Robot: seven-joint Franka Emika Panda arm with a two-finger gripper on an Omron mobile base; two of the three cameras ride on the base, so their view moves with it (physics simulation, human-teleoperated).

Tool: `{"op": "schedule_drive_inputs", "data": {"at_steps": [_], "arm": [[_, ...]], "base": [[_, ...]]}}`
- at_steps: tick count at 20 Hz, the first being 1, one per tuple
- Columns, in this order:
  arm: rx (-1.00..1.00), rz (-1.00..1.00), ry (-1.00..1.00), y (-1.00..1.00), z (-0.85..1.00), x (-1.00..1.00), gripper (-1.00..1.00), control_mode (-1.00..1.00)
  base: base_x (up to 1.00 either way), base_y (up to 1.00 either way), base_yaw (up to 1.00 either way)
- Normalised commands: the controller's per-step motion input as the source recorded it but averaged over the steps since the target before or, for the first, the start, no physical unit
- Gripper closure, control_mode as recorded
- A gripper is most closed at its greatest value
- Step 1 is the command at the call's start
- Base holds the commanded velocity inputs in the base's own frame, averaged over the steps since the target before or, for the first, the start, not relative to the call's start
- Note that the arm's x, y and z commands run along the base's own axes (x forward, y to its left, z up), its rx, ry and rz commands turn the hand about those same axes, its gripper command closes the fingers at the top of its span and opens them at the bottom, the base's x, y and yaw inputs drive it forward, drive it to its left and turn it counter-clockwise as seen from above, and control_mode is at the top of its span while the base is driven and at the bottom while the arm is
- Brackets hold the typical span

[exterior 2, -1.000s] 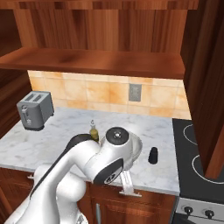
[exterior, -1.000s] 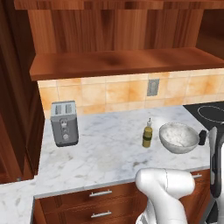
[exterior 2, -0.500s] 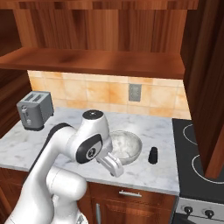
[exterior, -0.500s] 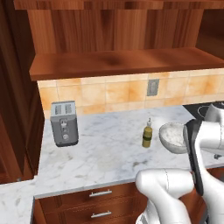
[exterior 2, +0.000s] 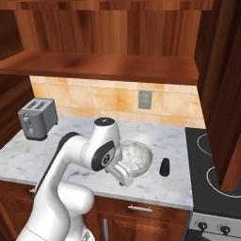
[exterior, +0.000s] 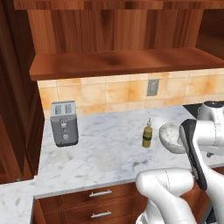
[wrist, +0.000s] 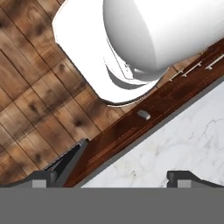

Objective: Retrieve the bottle and the shaker from the cabinet and place them next to the mixing bowl on the counter. Then add garlic from the fridge to the mixing bowl.

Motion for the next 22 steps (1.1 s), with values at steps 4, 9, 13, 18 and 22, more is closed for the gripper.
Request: {"op": "schedule_drive_inputs", "data": {"at_steps": [4,9,13,18,22], "arm": [[0.00,0.00,0.00,0.00,0.00,0.00,-1.00,-1.00],[0.00,0.00,0.00,0.00,0.00,-0.02,-1.00,1.00],[0.00,0.00,0.00,0.00,0.00,0.00,-1.00,1.00],[0.00,0.00,0.00,0.00,0.00,0.00,-1.00,1.00],[0.00,0.00,0.00,0.00,0.00,0.00,-1.00,1.00]], "base": [[0.00,0.00,0.00],[-0.40,-0.01,-0.05],[-0.79,0.07,-0.21],[-0.35,0.06,-0.16],[-0.30,-0.13,-0.38]]}}
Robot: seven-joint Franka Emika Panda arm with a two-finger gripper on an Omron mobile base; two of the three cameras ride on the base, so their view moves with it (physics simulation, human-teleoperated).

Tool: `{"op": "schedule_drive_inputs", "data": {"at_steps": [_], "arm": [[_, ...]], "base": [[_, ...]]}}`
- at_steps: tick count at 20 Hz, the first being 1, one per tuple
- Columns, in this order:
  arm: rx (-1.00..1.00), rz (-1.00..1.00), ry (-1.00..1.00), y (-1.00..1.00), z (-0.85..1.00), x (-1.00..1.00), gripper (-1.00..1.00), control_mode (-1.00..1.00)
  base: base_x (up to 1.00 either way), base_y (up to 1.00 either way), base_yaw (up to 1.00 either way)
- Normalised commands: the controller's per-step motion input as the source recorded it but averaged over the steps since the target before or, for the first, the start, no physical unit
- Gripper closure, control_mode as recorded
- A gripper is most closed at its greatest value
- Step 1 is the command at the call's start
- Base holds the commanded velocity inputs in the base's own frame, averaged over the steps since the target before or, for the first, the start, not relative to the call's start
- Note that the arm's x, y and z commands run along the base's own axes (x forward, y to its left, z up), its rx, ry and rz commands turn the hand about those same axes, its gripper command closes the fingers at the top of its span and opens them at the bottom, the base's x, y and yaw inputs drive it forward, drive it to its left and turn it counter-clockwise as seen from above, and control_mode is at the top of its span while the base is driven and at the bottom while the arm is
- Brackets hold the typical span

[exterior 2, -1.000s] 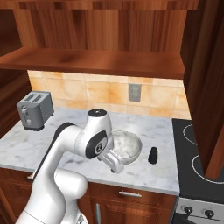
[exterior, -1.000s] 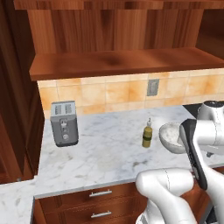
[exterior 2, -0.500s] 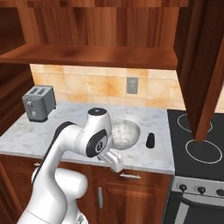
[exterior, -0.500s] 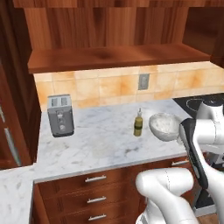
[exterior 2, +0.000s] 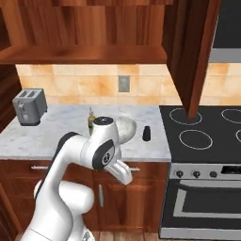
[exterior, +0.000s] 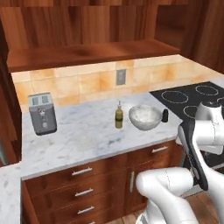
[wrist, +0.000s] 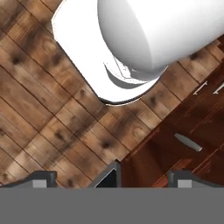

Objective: Retrieve the bottle and the shaker from the cabinet and place them next to the mixing bowl on the counter. Then add garlic from the fridge to the mixing bowl.

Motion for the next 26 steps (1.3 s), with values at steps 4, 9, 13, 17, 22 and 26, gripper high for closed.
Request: {"op": "schedule_drive_inputs", "data": {"at_steps": [4,9,13,17,22,26], "arm": [[0.00,0.00,0.00,0.00,0.00,0.00,-1.00,1.00],[0.00,0.00,0.00,0.00,0.00,0.00,-1.00,1.00],[0.00,0.00,0.00,0.00,0.00,0.00,-1.00,1.00],[0.00,0.00,0.00,0.00,0.00,0.00,-1.00,1.00],[0.00,0.00,0.00,0.00,0.00,0.00,-1.00,1.00],[0.00,0.00,0.00,0.00,0.00,0.00,-1.00,1.00]], "base": [[-0.11,-0.24,-0.77],[0.01,-0.08,-0.90],[0.01,-0.07,-0.96],[0.00,-0.06,-0.96],[0.06,-0.17,-0.91],[0.65,-0.36,-0.20]]}}
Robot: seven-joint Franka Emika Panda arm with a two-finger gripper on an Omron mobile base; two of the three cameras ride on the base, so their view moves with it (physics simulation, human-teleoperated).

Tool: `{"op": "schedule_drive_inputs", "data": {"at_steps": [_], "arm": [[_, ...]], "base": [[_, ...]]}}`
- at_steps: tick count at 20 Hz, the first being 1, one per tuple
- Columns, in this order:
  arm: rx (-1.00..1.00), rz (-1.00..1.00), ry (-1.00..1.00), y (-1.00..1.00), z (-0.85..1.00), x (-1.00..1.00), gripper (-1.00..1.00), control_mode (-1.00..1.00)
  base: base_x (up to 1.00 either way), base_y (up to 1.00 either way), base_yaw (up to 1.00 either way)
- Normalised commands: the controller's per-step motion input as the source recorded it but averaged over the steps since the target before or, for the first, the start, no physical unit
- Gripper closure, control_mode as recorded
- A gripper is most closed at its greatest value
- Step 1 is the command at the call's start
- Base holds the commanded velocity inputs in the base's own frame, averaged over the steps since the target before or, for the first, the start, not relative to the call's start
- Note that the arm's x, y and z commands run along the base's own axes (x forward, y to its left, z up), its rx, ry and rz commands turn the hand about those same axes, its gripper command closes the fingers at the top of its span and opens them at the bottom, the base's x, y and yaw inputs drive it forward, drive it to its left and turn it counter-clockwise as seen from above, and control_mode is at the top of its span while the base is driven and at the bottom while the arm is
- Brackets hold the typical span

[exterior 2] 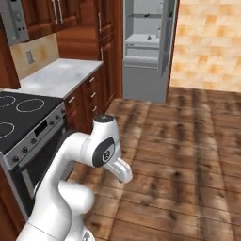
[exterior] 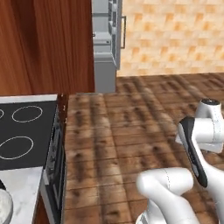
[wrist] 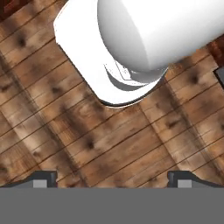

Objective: Retrieve the bottle and the shaker from the cabinet and place them next to the mixing bowl on the counter. Then add garlic from the fridge to the mixing bowl.

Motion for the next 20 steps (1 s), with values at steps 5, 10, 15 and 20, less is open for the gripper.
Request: {"op": "schedule_drive_inputs", "data": {"at_steps": [5,10,15,20], "arm": [[0.00,0.00,0.00,0.00,0.00,0.00,-1.00,1.00],[0.00,0.00,0.00,0.00,0.00,0.00,-1.00,1.00],[0.00,0.00,0.00,0.00,0.00,0.00,-1.00,1.00],[0.00,0.00,0.00,0.00,0.00,0.00,-1.00,1.00]], "base": [[0.77,-0.89,0.21],[0.78,-0.99,0.41],[1.00,-0.45,0.23],[1.00,0.00,0.02]]}}
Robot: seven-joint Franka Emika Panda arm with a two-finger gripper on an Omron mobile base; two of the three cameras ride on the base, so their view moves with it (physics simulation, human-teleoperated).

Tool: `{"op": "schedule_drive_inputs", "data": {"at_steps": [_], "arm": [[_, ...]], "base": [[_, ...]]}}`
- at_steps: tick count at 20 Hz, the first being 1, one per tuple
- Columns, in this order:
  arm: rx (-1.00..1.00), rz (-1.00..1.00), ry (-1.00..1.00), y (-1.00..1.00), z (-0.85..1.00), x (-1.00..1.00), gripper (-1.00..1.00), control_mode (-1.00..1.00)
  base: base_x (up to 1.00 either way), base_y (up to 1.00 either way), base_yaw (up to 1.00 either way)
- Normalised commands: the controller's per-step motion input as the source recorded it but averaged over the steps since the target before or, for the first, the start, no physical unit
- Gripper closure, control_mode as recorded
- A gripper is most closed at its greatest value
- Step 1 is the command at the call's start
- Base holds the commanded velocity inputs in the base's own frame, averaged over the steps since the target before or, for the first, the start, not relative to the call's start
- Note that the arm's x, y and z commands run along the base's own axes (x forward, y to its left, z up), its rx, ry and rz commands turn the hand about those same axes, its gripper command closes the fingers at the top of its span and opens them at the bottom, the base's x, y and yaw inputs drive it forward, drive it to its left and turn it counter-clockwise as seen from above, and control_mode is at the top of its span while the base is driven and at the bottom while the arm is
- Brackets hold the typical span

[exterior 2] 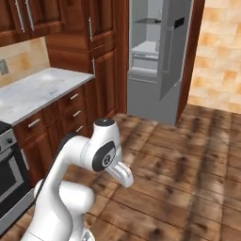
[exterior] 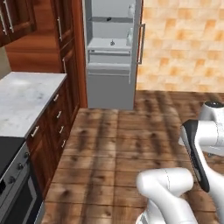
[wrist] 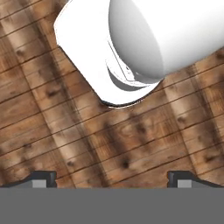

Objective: Retrieve the bottle and the shaker from the cabinet and place them next to the mixing bowl on the counter. Then add garlic from the fridge to the mixing bowl.

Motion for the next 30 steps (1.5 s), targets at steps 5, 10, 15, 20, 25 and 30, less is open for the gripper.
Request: {"op": "schedule_drive_inputs", "data": {"at_steps": [5,10,15,20,25,30], "arm": [[0.00,0.00,0.00,0.00,0.00,0.00,-1.00,1.00],[0.00,0.00,0.00,0.00,0.00,0.00,-1.00,1.00],[0.00,0.00,0.00,0.00,0.00,0.00,-1.00,1.00],[0.00,0.00,0.00,0.00,0.00,0.00,-1.00,1.00],[0.00,0.00,0.00,0.00,0.00,0.00,-1.00,1.00],[0.00,0.00,0.00,0.00,0.00,0.00,-1.00,1.00]], "base": [[1.00,0.42,-0.03],[1.00,0.87,-0.12],[0.99,0.49,-0.07],[1.00,0.06,0.05],[0.77,0.35,0.04],[0.85,0.12,0.05]]}}
